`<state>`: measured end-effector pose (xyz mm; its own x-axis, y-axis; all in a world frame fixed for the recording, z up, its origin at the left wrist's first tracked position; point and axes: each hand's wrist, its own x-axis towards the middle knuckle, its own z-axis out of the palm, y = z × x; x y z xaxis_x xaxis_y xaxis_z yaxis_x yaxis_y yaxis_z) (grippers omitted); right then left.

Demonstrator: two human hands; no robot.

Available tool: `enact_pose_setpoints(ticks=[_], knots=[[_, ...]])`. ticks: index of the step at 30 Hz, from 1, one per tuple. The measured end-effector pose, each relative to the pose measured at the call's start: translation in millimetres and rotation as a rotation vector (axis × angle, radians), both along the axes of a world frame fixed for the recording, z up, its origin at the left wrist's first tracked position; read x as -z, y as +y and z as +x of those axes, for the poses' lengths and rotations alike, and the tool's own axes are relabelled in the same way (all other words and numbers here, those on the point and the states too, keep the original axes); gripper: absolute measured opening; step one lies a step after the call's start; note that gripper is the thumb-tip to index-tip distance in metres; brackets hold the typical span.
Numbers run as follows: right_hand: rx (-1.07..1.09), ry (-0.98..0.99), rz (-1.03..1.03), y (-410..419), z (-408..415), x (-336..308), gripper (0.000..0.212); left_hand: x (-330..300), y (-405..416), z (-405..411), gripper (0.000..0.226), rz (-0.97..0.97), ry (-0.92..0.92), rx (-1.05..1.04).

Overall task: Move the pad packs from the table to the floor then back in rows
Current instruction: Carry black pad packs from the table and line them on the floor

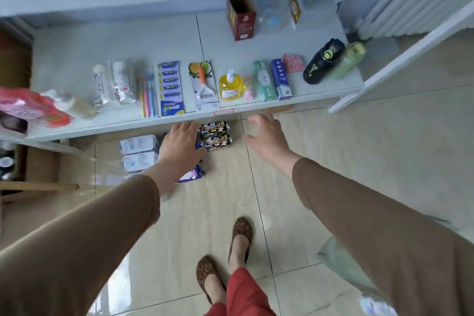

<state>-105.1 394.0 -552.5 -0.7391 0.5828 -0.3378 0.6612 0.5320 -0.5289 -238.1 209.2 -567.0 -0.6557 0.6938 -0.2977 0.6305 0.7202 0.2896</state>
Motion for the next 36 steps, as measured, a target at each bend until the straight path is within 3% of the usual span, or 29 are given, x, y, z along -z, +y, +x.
enact_pose_setpoints(ticks=[8, 13, 24, 36], knots=[[-0.048, 0.259, 0.142, 23, -4, -212, 0.039, -195, 24, -2, 0.066, 0.218, 0.168, 0.06], [-0.049, 0.357, 0.184, 64, -22, -294, 0.037, -270, 59, -22, 0.066, 0.303, 0.224, 0.029], [-0.174, 0.4, 0.123, 195, -117, -342, 0.049, -332, 159, -106, 0.065, 0.309, 0.284, -0.138], [-0.244, 0.431, 0.108, 260, -277, -355, 0.055, -354, 194, -249, 0.054, 0.39, 0.348, -0.25]])
